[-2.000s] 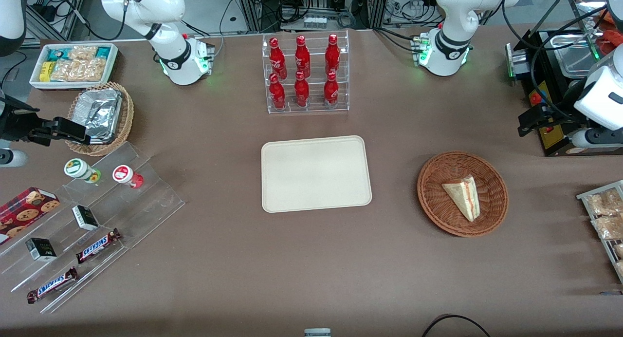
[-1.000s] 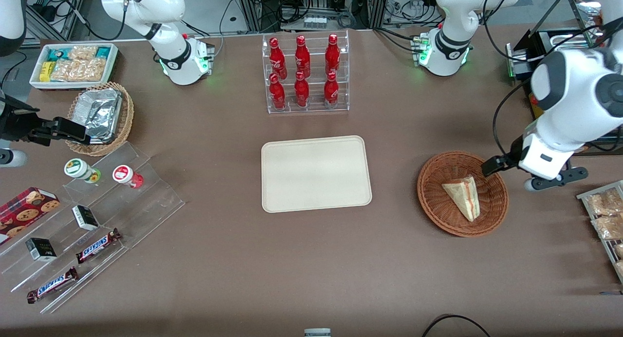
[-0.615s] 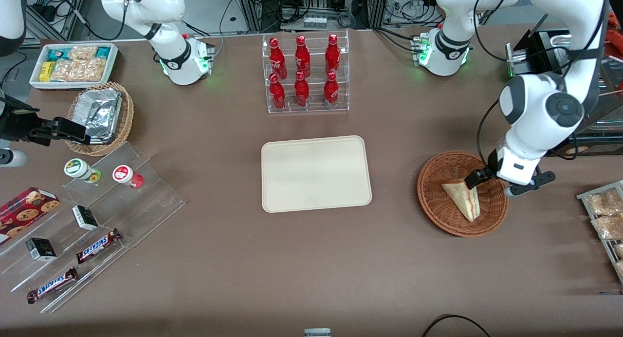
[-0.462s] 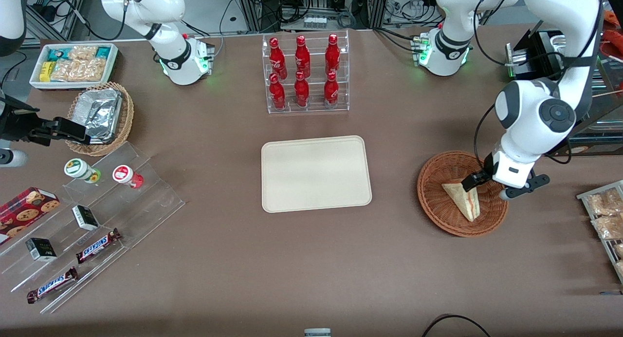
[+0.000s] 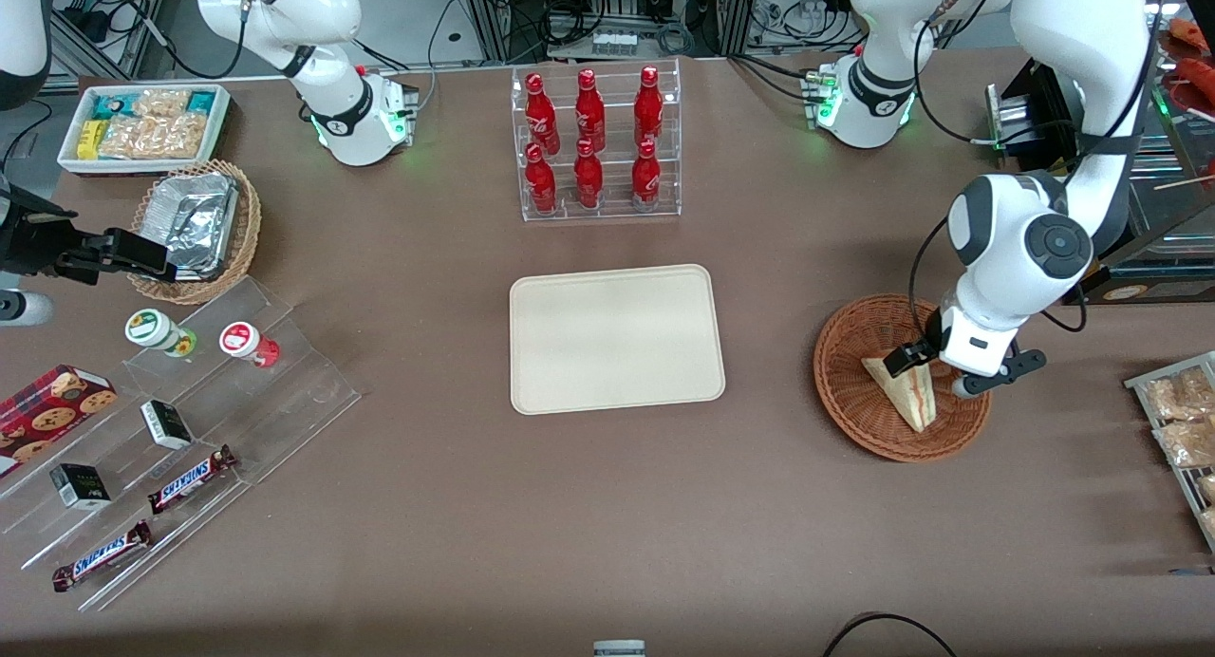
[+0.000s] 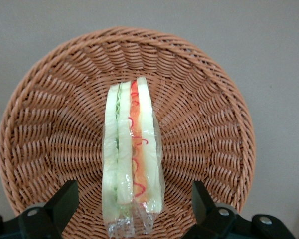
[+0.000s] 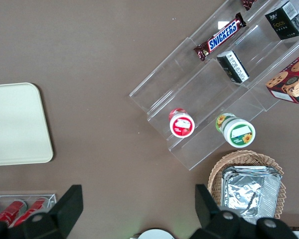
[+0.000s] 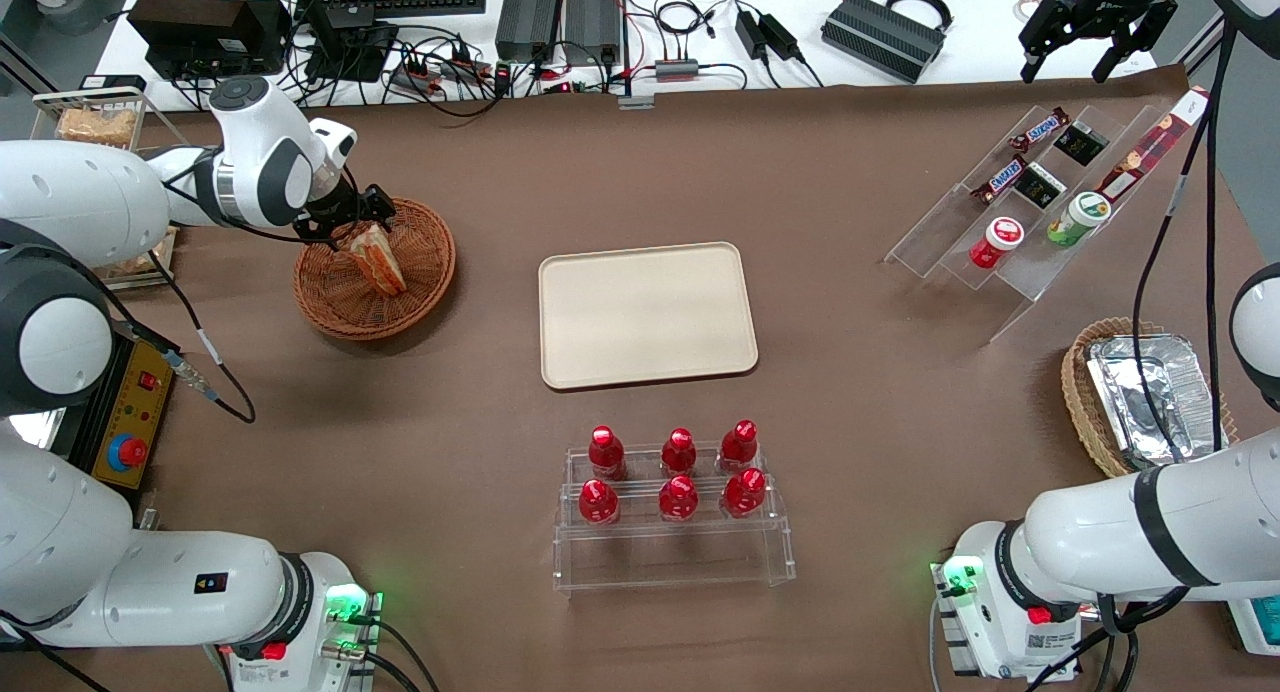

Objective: Place sandwich from basket to tray
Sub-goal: 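Lower the left gripper and close it on the triangular sandwich, then lift the sandwich and carry it over the cream tray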

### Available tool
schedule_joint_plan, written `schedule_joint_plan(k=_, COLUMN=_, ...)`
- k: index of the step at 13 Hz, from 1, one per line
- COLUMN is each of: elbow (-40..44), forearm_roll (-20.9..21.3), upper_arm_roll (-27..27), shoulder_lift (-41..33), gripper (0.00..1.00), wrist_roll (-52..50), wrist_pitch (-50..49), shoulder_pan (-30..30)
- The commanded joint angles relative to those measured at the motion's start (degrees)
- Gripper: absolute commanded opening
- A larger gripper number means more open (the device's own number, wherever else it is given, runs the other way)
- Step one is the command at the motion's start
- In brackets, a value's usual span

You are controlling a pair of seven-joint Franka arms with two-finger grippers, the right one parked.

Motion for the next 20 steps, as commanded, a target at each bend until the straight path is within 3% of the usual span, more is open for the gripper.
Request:
schedule_joint_plan(k=1, elbow=-0.99, forearm_roll=-0.27, upper_arm_roll=-0.14, shoulder_lift=0.77, gripper=1.00, wrist_roll=-0.96, wrist_pitch=1.91, shoulder_pan=-0.12)
schedule_joint_plan(k=3, elbow=-1.26, forearm_roll=-0.35, upper_arm_roll=-0.14, shoulder_lift=1.64, gripper=1.00, wrist_roll=-0.96, wrist_pitch=2.53, shoulder_pan=-0.03)
schedule_joint_plan(k=4, elbow=-1.08, forearm_roll=-0.35, upper_arm_roll=-0.05, shoulder_lift=2.08, gripper=0.95, wrist_roll=-0.96, wrist_pitch=2.70, shoulder_pan=-0.03)
schedule_joint_plan(k=5, elbow=-0.99, forearm_roll=-0.35, upper_arm_roll=-0.14, shoulder_lift=2.26, gripper=0.70, wrist_roll=-1.14, wrist_pitch=2.70, shoulder_pan=-0.03)
schedule_joint_plan(k=6, elbow=-0.91, forearm_roll=-0.35, upper_arm_roll=-0.14, shoulder_lift=2.26, gripper=0.25, wrist_roll=-2.18, wrist_pitch=2.70, shoulder_pan=-0.03)
schedule_joint_plan(k=7, elbow=-0.91, forearm_roll=-0.35, upper_arm_roll=-0.14, shoulder_lift=2.35, gripper=0.03, wrist_roll=-2.45, wrist_pitch=2.79, shoulder_pan=-0.03)
schedule_joint_plan(k=13, elbow=2.33, forearm_roll=-0.18, upper_arm_roll=-0.14, shoulder_lift=1.04, gripper=0.00, wrist_roll=-2.28, wrist_pitch=-0.52, shoulder_pan=-0.81)
schedule_joint_plan(k=16, elbow=11.01, forearm_roll=2.45, upper_arm_roll=-0.31, shoulder_lift=-0.02, gripper=0.00, wrist_roll=-2.45, wrist_pitch=-13.85, shoulder_pan=-1.26)
schedule_joint_plan(k=20, elbow=25.35, forearm_roll=2.72, upper_arm_roll=-1.10, shoulder_lift=0.50, gripper=0.00, wrist_roll=-2.72, wrist_pitch=-31.02, shoulder_pan=-8.61)
